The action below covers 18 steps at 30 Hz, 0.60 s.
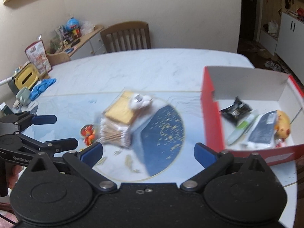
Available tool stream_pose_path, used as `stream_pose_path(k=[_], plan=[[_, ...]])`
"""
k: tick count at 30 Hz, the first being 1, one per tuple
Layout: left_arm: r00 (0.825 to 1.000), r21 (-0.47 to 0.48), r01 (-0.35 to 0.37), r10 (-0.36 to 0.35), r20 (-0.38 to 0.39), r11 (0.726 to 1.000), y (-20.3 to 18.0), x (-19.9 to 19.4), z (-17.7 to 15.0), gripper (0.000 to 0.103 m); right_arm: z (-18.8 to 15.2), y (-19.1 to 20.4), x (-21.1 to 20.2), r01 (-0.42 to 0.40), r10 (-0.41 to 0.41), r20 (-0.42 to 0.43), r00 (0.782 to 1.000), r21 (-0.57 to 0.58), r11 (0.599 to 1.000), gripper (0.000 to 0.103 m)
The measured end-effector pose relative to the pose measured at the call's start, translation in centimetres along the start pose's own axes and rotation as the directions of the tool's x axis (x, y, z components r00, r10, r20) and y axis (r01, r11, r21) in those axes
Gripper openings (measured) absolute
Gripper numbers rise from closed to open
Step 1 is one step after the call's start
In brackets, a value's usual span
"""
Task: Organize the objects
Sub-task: 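Withdraw both tools from the shoebox back to the placemat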
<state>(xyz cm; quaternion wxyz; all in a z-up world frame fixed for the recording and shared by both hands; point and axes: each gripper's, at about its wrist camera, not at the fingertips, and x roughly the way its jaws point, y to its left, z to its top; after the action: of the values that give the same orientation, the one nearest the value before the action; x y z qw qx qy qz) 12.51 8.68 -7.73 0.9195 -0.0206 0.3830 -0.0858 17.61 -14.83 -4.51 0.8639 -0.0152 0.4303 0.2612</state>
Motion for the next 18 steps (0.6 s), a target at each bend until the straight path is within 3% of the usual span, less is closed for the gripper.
stream_pose_path(k=[12,18], plan=[[0.999,0.148,-0.033,0.034,-0.005,0.988,1.8,2.1,-4.3,0.103,0.3,4.1,4.4,0.017,-0.018,-0.052,0.998,-0.029,0.999,0.102],[1.0,0.133,-0.023,0.024,-0.005,0.991,3.2,3.6,-4.7,0.103,0.4,4.9,6.6,0.017,-0.017,-0.086,0.996,-0.006,1.0,0.102]])
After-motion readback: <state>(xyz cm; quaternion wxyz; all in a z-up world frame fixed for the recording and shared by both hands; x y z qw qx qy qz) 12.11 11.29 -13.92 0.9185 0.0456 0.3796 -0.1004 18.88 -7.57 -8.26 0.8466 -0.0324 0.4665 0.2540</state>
